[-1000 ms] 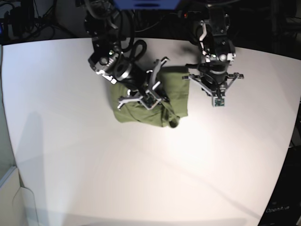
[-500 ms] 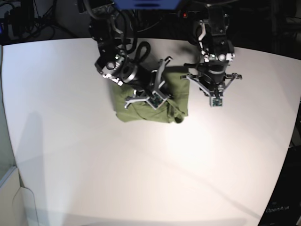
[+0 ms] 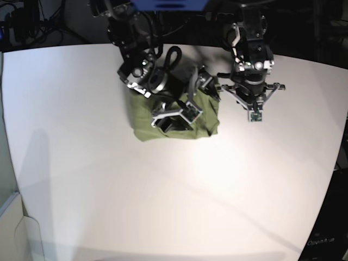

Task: Fold the T-shirt properly
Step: 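Carry the held end over the shirt toward the left gripper and lay it down, then open the right gripper and pull it back from the bundle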

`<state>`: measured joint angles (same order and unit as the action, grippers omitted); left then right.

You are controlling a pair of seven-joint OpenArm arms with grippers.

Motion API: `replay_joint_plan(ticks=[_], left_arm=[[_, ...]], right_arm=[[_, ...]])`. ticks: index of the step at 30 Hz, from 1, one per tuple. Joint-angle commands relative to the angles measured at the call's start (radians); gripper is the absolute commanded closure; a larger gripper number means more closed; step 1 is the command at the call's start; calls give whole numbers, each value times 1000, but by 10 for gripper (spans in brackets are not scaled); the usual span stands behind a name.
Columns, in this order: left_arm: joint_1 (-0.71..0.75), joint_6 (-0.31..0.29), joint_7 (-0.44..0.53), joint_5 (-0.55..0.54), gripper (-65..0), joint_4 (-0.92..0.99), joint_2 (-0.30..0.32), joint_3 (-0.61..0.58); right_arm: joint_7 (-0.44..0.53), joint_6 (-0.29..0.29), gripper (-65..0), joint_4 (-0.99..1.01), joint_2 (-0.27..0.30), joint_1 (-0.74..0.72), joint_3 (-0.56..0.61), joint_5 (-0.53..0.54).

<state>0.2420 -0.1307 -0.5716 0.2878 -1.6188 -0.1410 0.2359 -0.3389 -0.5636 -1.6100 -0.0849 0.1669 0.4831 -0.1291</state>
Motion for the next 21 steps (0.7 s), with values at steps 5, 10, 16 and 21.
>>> replay_joint_plan(ticks=[5,10,16,21], left_arm=[[-10,-7,17,-32,-17,-18,11,-7],[-8,-8,17,-32,-17,-27,13,53],[3,-10,12,-34,-17,-107,11,115],[75,-10,17,-34,-17,-166,11,112]], right_arm=[[21,-45,-605,-13,14,3,19,38],[21,-43,-605,-31,38,6,18,38],[16,-42,-605,-117,58,10,6,36],[19,-43,-605,-234,55,55,-53,36]])
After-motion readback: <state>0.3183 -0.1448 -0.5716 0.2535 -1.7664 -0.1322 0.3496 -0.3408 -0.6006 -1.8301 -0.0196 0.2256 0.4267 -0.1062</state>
